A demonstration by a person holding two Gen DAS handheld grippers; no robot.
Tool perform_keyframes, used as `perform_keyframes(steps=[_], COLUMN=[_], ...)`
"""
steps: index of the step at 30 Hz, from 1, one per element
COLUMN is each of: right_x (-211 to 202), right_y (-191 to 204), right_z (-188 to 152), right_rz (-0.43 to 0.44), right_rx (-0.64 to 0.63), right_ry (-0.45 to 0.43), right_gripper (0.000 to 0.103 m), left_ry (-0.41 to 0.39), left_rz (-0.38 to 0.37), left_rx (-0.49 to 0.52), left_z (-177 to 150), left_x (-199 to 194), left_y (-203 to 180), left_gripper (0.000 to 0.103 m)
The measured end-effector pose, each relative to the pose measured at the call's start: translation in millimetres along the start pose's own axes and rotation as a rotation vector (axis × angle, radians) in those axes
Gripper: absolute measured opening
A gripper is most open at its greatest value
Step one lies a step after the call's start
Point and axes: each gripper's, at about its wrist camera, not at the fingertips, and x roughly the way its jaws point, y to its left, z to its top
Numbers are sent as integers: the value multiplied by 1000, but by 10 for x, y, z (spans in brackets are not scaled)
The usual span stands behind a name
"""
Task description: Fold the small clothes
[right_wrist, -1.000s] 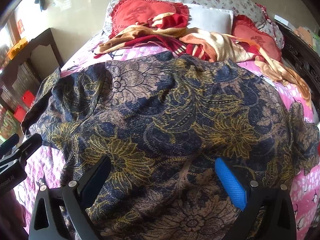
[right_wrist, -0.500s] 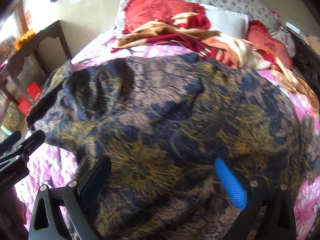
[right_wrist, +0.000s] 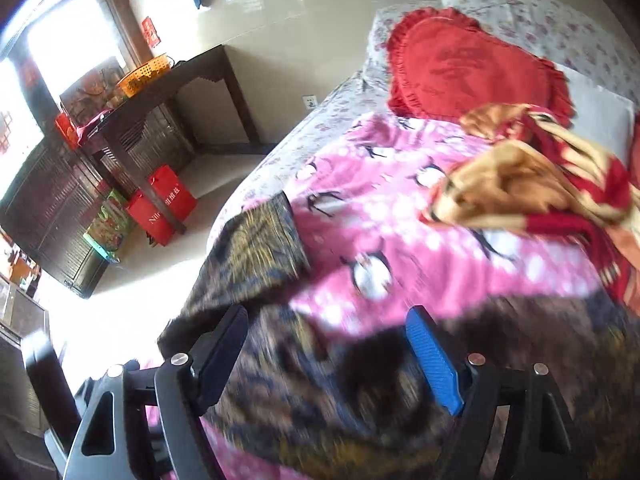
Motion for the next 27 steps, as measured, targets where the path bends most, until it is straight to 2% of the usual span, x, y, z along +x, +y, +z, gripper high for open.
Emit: perform_keyframes(steps=[4, 7, 8, 9, 11, 13, 16, 19, 23, 27], right_x=[544, 881, 979, 1064, 1119, 1026, 618, -54, -1020, -1856], right_y=[162, 193, 192, 200, 245, 275, 305, 151, -337, -936], right_z=[255, 334, 342, 333, 312, 329, 328, 298, 116, -268], right_rz=[3, 38, 39, 34, 8, 45, 90, 104, 71, 1], right_rx=[-32, 2, 13, 22, 9, -6, -8, -2, 35, 106], right_ry=[50, 70, 87, 97, 62, 39, -11, -109, -232, -305], right_gripper=[79, 79, 76, 69, 33, 7, 6, 6, 6, 6], left_ry=[41, 46, 48, 47, 43, 39, 12, -62, -147, -169], left_rz=[-15, -27, -29, -30, -31, -27, -7, -25, -96, -149], left_rx=[-20, -27, -27, -26, -25, -21, 3, 35, 122, 207], left_z=[-1, -16, -9, -10, 3, 9, 21, -4, -140, -316], left_x=[165, 214, 226, 237, 251, 249, 156, -108, -533, -794], left_y=[71, 94, 91, 90, 85, 84, 45, -13, -244, -533], left_gripper=[103, 103, 103, 103, 103, 103, 103, 102, 103, 103])
